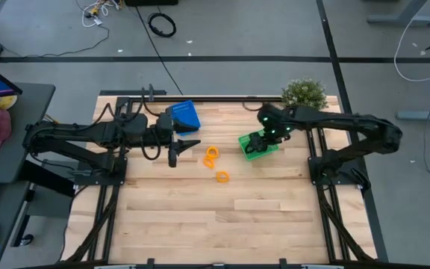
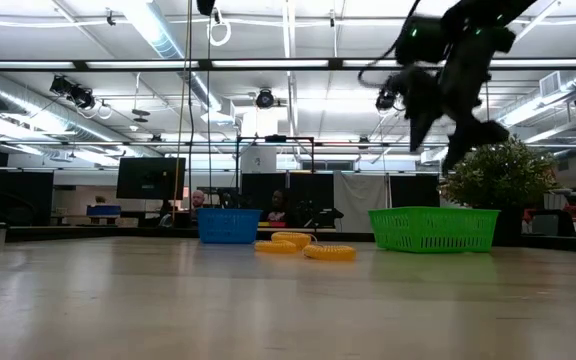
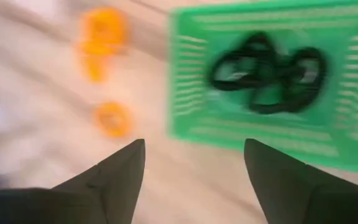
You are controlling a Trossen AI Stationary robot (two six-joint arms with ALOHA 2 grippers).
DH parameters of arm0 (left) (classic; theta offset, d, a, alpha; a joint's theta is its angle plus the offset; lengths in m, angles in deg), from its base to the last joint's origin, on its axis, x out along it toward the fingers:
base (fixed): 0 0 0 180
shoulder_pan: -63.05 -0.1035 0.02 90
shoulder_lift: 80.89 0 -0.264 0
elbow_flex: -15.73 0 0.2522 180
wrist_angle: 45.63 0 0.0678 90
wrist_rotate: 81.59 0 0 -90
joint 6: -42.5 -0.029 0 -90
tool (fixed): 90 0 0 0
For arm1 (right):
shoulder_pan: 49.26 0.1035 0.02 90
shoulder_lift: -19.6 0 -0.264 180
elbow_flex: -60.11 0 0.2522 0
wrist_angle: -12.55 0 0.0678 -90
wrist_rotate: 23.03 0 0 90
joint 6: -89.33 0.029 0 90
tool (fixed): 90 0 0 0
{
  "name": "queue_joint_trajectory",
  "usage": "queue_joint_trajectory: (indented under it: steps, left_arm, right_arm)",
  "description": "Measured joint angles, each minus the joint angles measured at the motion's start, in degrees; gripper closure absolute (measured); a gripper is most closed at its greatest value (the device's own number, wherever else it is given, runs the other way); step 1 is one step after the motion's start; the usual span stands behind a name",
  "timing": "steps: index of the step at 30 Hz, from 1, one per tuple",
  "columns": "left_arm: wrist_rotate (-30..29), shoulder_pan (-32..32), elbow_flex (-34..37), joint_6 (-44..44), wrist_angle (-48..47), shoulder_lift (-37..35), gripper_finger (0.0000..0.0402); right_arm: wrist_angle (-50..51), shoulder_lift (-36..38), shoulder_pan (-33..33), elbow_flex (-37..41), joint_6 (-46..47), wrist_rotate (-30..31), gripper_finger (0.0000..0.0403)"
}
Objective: Sort spring keychains
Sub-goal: Put the yellow spring keychain into the blue bin
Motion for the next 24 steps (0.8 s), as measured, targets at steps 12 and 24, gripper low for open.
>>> queue_joint_trajectory:
  steps: [12,24]
  left_arm:
    - [-0.76,-0.02,0.00,0.64,-0.64,0.00,0.0221]
    - [-2.43,-0.02,0.00,0.07,-0.88,0.00,0.0225]
  right_arm:
    - [-13.30,19.87,6.44,-0.02,2.55,-7.41,0.0302]
    - [-29.18,19.13,14.45,-0.02,-7.39,-6.96,0.0386]
